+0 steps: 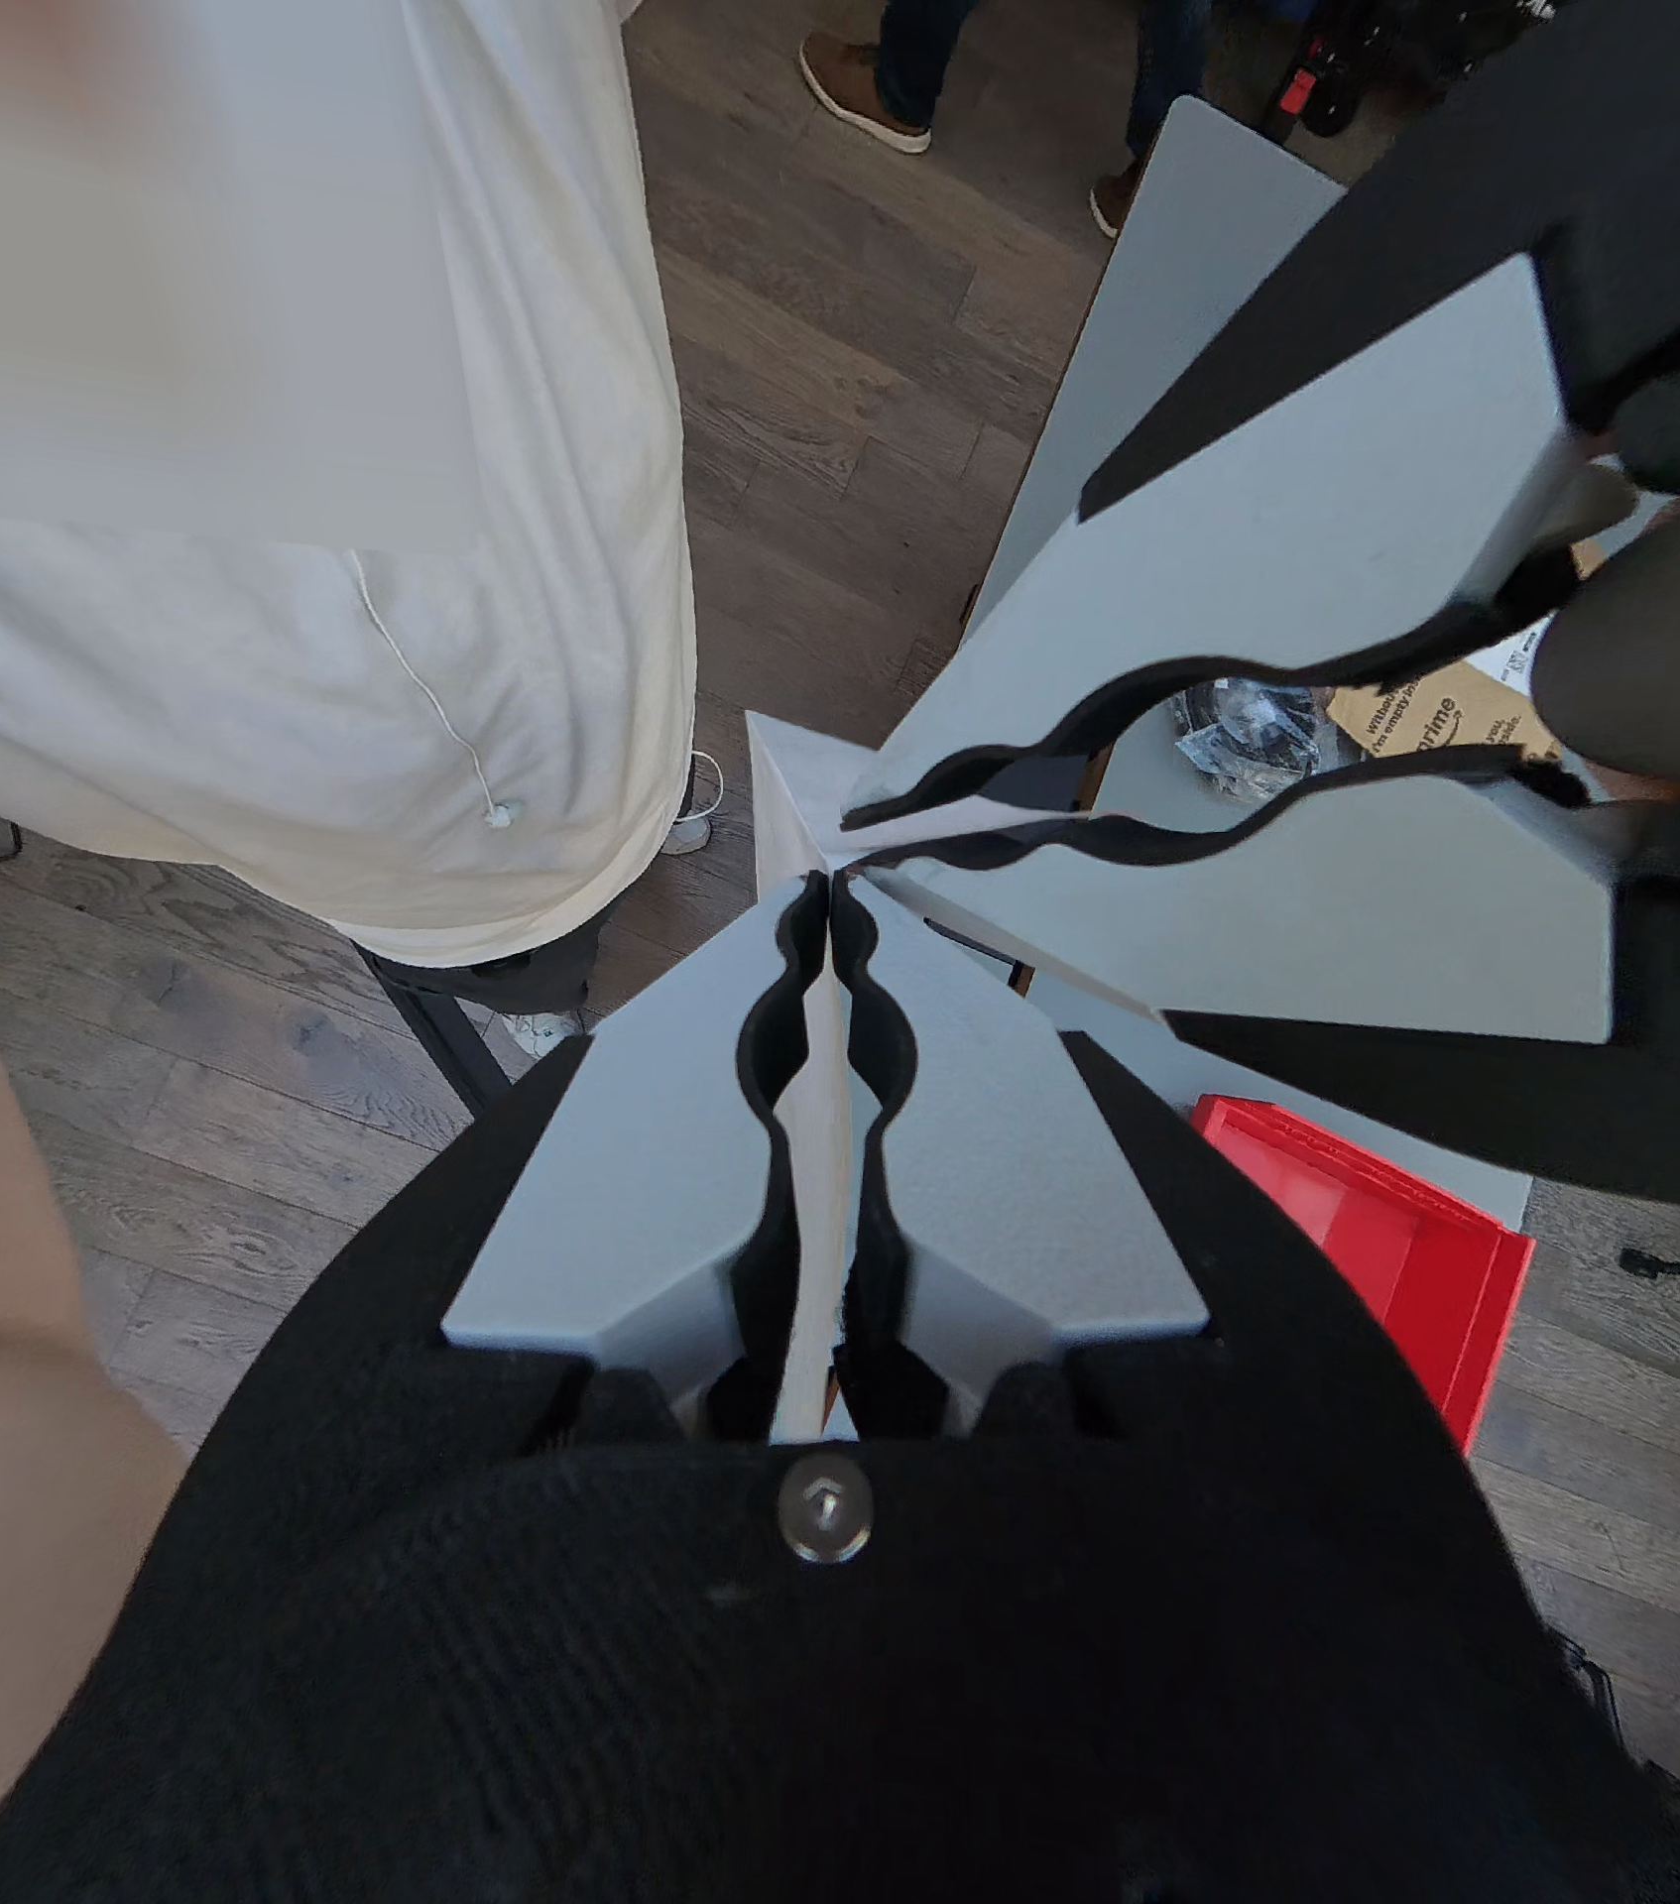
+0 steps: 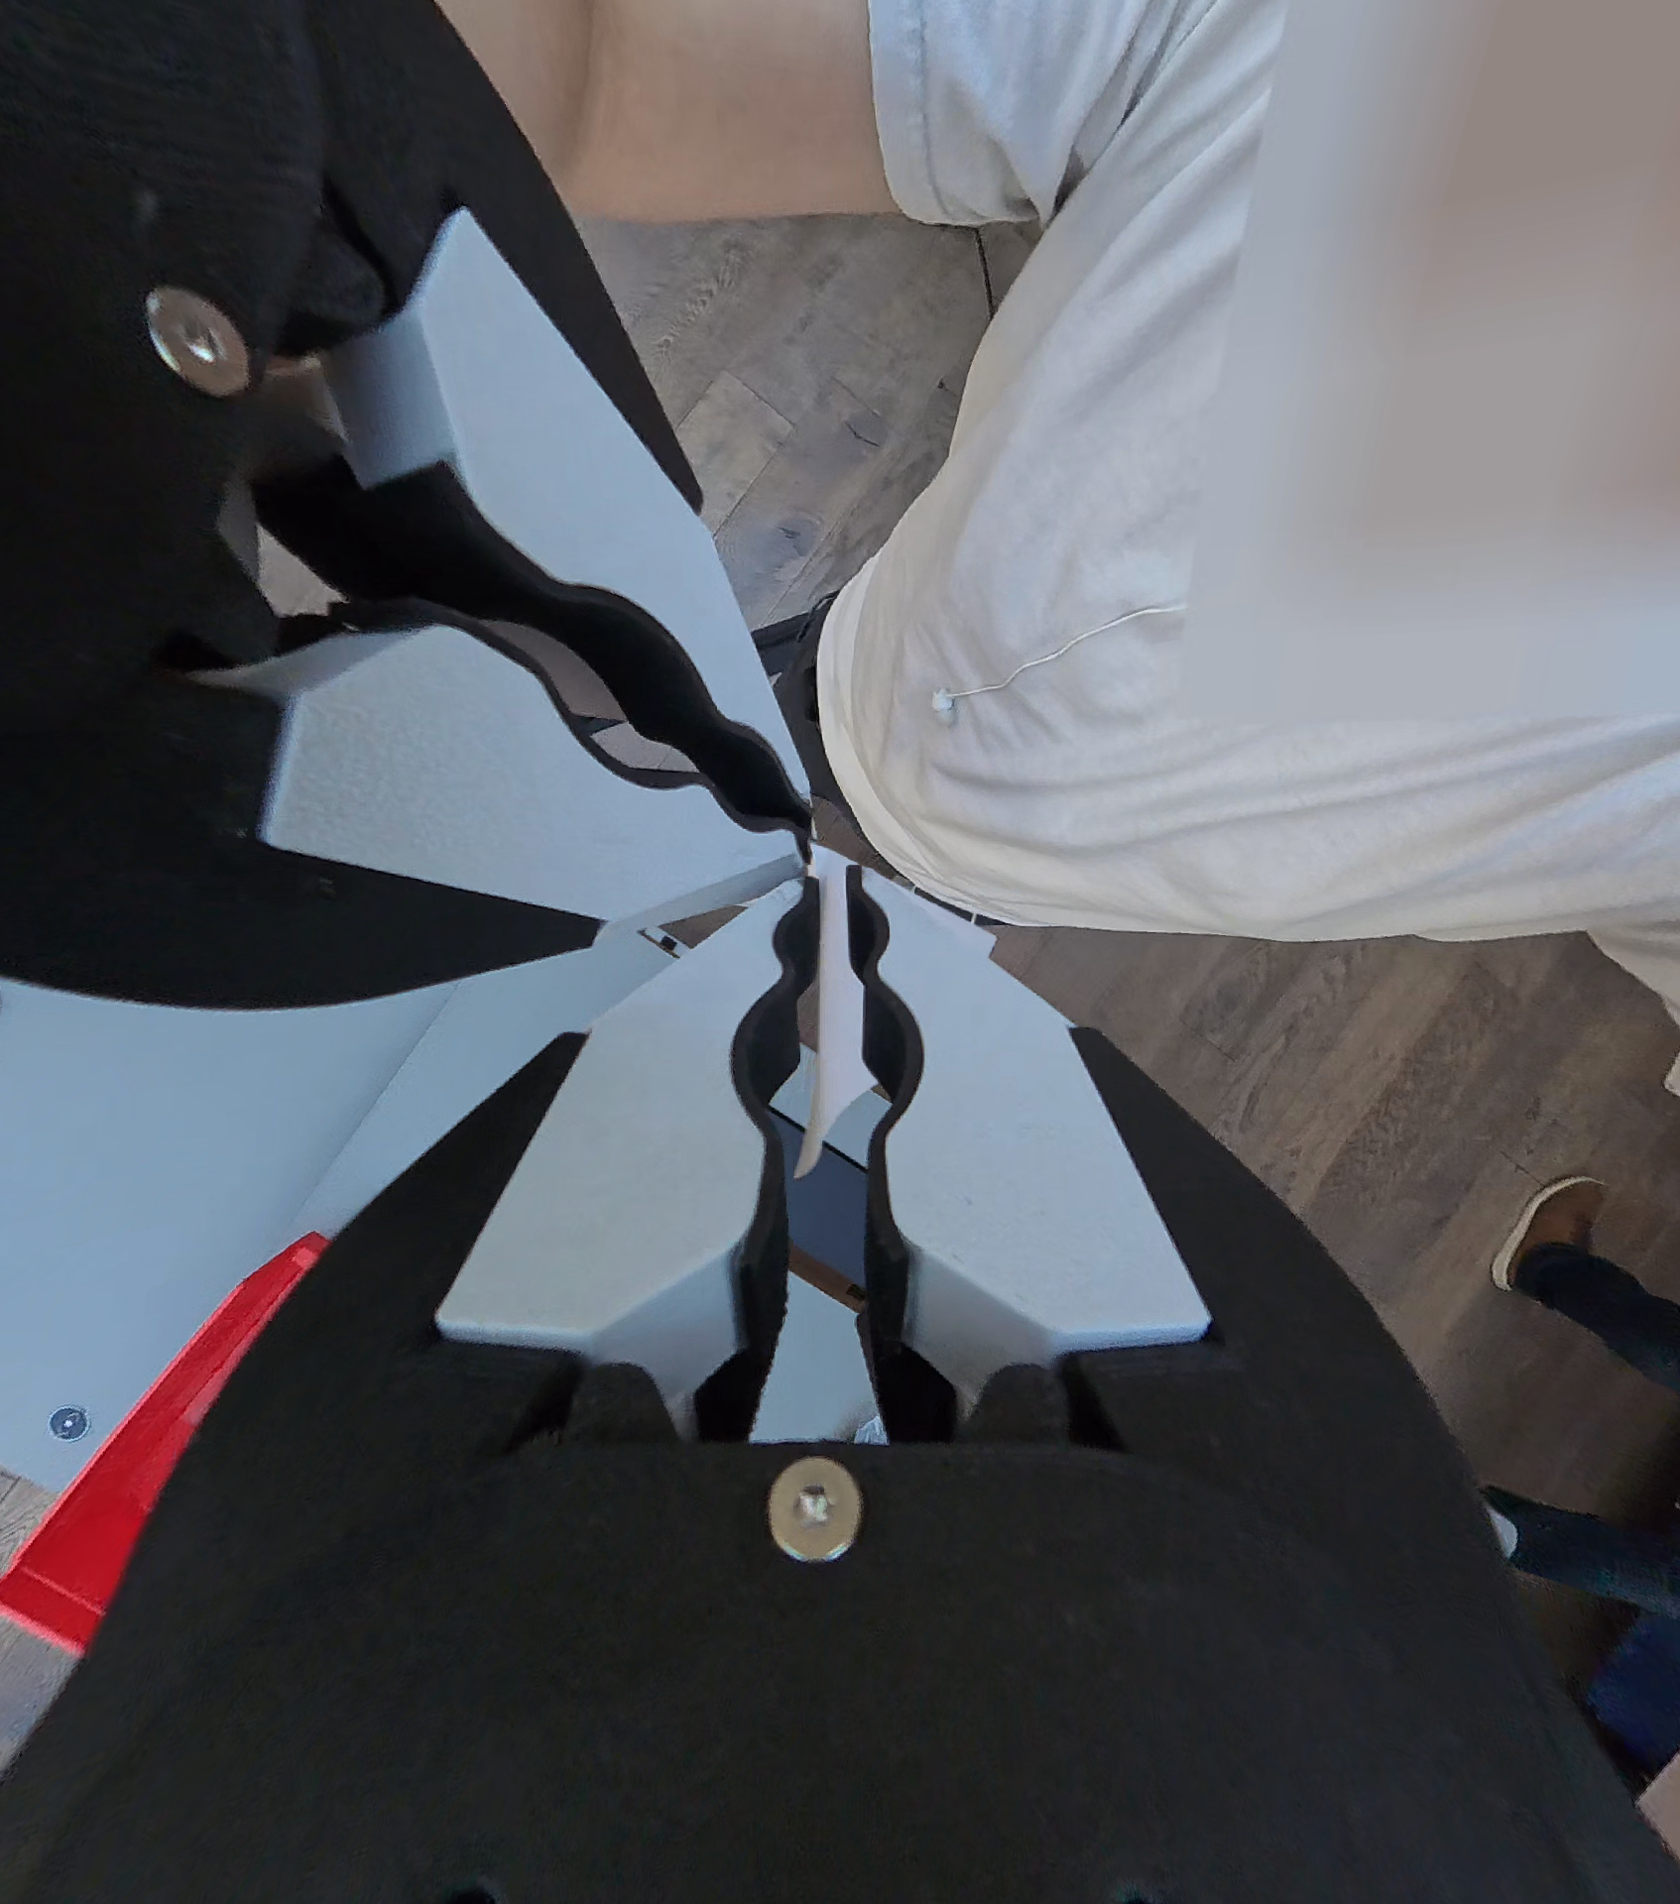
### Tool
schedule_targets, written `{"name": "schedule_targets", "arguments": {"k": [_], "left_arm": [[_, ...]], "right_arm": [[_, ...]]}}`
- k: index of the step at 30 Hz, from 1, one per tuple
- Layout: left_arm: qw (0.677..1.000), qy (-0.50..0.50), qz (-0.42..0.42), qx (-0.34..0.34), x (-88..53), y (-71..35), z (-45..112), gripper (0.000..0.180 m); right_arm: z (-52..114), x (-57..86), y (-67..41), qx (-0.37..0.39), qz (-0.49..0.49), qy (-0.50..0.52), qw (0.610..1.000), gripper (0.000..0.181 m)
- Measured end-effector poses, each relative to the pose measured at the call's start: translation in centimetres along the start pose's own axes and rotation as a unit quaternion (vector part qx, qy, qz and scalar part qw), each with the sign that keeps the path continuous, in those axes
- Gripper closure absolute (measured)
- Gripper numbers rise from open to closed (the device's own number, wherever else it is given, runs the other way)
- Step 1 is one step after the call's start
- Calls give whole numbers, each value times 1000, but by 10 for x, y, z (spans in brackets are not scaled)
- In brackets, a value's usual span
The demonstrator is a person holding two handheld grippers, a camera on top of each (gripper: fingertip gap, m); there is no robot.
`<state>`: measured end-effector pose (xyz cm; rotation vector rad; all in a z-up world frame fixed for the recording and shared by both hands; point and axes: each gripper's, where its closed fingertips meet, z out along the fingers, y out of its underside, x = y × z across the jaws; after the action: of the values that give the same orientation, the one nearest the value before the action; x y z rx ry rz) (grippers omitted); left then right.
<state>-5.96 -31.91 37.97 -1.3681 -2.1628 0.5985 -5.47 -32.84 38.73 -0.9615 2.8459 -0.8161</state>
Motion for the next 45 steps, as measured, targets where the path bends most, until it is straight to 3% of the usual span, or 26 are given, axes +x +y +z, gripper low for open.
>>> {"name": "schedule_targets", "arguments": {"k": [5, 17, 30, 35, 45], "left_arm": [[998, 10, 60, 27, 2, -1, -11, 180], [975, 8, 79, 210, 7, -9, -27, 180], [968, -41, 161, 187, 12, -10, -17, 180], [970, -38, 130, 204, 8, -14, -13, 180], [958, -57, 175, 221, 7, -20, -4, 180]], "right_arm": [[-7, -7, -6, 17, -33, 7, 999, 181], [-14, -7, -12, 52, -20, -19, 998, 181], [-10, -4, -3, 38, -68, 10, 997, 181], [-7, 2, -2, 31, -56, 10, 998, 181], [-3, 10, 3, 20, -53, -4, 998, 181]]}}
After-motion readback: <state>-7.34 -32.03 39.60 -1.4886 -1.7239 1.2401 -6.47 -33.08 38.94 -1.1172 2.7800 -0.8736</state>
